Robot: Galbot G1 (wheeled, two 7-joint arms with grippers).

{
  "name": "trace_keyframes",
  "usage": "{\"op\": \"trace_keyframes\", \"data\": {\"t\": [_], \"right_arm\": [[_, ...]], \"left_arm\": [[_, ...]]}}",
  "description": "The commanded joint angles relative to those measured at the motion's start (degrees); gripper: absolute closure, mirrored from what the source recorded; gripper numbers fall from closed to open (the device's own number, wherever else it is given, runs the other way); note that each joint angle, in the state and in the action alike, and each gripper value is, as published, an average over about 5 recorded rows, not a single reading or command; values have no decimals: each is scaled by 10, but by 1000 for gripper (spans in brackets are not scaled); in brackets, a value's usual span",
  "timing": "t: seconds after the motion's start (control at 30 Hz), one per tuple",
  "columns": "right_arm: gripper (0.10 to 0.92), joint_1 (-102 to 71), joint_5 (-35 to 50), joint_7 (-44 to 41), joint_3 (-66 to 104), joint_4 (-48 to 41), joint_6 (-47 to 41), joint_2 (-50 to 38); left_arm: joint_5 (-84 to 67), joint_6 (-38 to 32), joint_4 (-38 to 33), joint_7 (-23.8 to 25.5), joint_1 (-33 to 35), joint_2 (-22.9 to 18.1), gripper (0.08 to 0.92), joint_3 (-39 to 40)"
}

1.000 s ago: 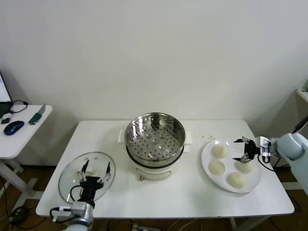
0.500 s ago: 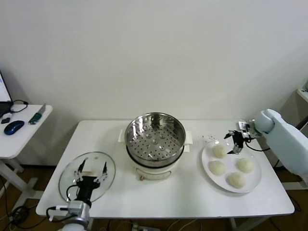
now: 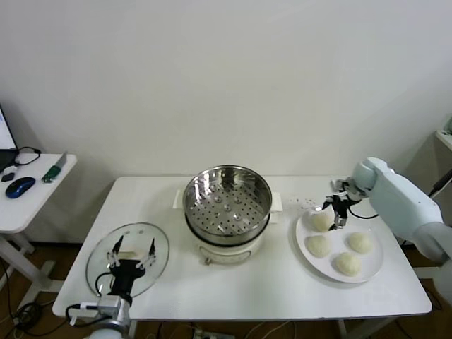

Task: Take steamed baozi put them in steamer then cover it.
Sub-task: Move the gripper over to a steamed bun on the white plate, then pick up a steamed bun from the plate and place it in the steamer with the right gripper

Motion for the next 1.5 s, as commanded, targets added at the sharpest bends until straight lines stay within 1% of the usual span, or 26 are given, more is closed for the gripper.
{"op": "trace_keyframes", "data": {"t": [0.03,0.1,0.37,0.67,0.77,0.93,1.1,1.27,1.5], "right_arm": [[204,12,-11,-3,-20,-43,8,27],[211,12,-16,-1,-19,-47,11,31],[282,11,-23,1,-14,-60,17,45],[314,18,-20,-2,-12,-52,30,42],[314,38,-7,-8,-32,-28,39,28],[313,113,31,-26,-122,38,65,3],[313,214,71,-42,-208,93,104,9],[310,301,119,-54,-281,147,141,46],[300,366,114,-61,-314,187,216,130]], "left_arm": [[0,0,1,-1,0,0,177,0],[0,0,1,-1,0,0,177,0],[-1,-1,3,-2,3,0,177,-1],[-2,-2,3,-2,6,0,177,-2],[-3,-2,0,-2,9,0,177,-3],[-3,-2,-4,-1,16,2,177,-4],[-2,-2,-7,-1,20,1,177,-1],[-1,-2,-8,0,26,0,177,3],[0,1,-13,1,31,5,177,8]]}}
